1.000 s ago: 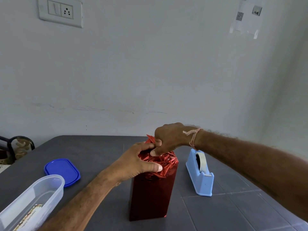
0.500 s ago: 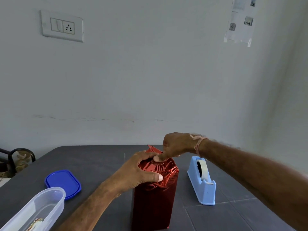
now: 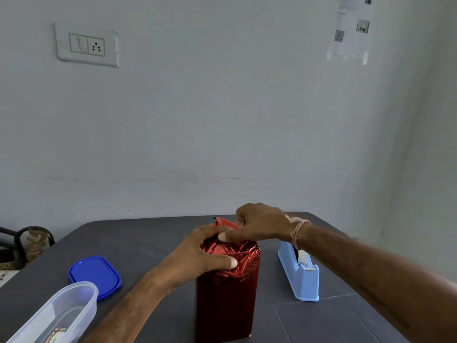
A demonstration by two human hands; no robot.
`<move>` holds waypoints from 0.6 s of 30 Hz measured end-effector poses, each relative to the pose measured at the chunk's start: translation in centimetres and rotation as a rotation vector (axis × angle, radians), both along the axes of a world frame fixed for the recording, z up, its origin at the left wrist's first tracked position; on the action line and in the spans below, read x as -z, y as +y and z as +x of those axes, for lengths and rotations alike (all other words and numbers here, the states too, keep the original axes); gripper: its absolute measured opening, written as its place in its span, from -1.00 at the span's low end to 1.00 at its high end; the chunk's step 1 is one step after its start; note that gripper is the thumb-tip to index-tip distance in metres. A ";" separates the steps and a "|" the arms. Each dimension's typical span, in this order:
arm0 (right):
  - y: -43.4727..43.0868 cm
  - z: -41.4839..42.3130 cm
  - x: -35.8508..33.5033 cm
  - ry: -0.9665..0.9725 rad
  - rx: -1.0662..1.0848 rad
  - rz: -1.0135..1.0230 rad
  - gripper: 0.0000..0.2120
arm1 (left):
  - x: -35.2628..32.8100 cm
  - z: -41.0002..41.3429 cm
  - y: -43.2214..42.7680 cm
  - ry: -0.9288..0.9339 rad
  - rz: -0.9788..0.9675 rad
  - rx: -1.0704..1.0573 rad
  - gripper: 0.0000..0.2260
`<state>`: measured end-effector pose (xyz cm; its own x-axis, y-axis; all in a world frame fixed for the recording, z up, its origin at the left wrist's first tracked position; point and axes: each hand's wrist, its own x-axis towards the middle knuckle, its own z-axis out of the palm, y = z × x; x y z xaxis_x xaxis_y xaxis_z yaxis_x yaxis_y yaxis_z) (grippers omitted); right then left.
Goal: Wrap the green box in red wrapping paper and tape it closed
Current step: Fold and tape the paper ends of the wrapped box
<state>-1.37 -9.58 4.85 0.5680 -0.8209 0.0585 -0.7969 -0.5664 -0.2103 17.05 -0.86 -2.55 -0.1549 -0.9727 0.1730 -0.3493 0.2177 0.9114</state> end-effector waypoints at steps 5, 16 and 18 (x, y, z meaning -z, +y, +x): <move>0.5 0.2 0.2 -0.056 0.019 0.032 -0.39 | -0.1 -0.4 0.4 0.004 -0.019 -0.016 -0.46; 1.5 -3.0 3.2 -0.662 -0.021 0.058 -0.75 | -0.3 -0.1 0.4 -0.024 -0.011 -0.018 -0.38; 2.2 -3.9 4.4 -0.716 -0.095 0.016 -0.85 | -0.3 0.1 0.2 -0.022 -0.012 -0.010 -0.33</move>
